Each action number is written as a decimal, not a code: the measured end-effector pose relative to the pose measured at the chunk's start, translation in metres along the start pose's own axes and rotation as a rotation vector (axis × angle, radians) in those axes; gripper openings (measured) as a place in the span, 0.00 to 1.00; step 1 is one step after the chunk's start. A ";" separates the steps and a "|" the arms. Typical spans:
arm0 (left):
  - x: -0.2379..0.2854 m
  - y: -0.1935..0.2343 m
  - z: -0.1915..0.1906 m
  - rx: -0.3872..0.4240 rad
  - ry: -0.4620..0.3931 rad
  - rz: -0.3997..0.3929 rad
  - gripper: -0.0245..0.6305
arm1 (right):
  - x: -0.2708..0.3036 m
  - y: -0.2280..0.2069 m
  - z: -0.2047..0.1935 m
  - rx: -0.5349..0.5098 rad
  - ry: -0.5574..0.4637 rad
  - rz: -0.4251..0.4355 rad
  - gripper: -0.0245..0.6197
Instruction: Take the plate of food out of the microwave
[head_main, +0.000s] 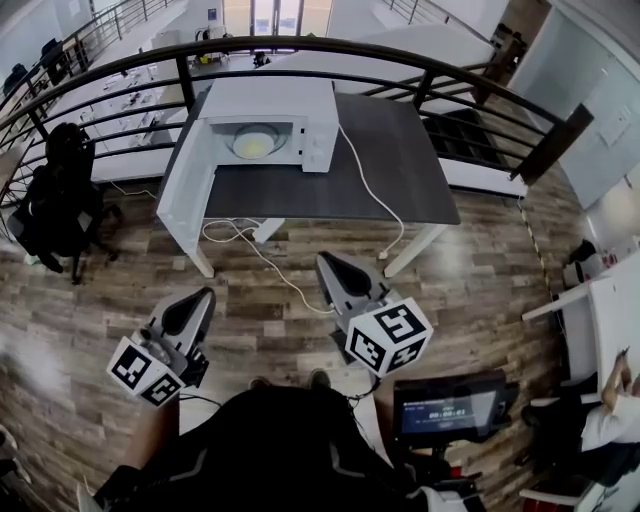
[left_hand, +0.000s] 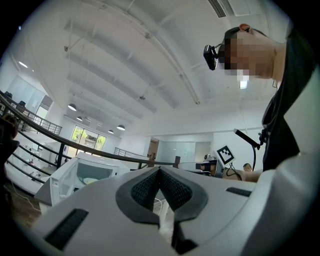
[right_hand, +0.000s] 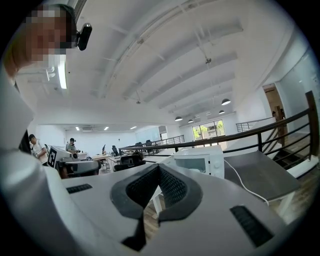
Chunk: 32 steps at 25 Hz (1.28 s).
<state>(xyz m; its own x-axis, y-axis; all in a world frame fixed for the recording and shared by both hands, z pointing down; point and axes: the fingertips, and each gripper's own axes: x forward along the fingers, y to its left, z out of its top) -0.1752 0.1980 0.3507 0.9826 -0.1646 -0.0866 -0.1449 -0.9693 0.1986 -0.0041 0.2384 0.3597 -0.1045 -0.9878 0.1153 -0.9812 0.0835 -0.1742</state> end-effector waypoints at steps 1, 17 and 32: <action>-0.005 0.003 0.000 -0.001 -0.005 -0.006 0.04 | 0.002 0.005 -0.002 -0.003 0.005 -0.004 0.04; -0.010 0.028 0.000 -0.005 -0.014 -0.025 0.04 | 0.024 0.022 -0.016 -0.008 0.026 -0.006 0.04; 0.071 0.051 0.009 0.037 0.001 0.090 0.04 | 0.080 -0.068 0.014 0.040 -0.011 0.092 0.04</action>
<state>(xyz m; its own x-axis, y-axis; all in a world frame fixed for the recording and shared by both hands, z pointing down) -0.1135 0.1355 0.3454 0.9654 -0.2514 -0.0694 -0.2370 -0.9566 0.1697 0.0569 0.1515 0.3674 -0.1922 -0.9776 0.0863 -0.9601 0.1692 -0.2225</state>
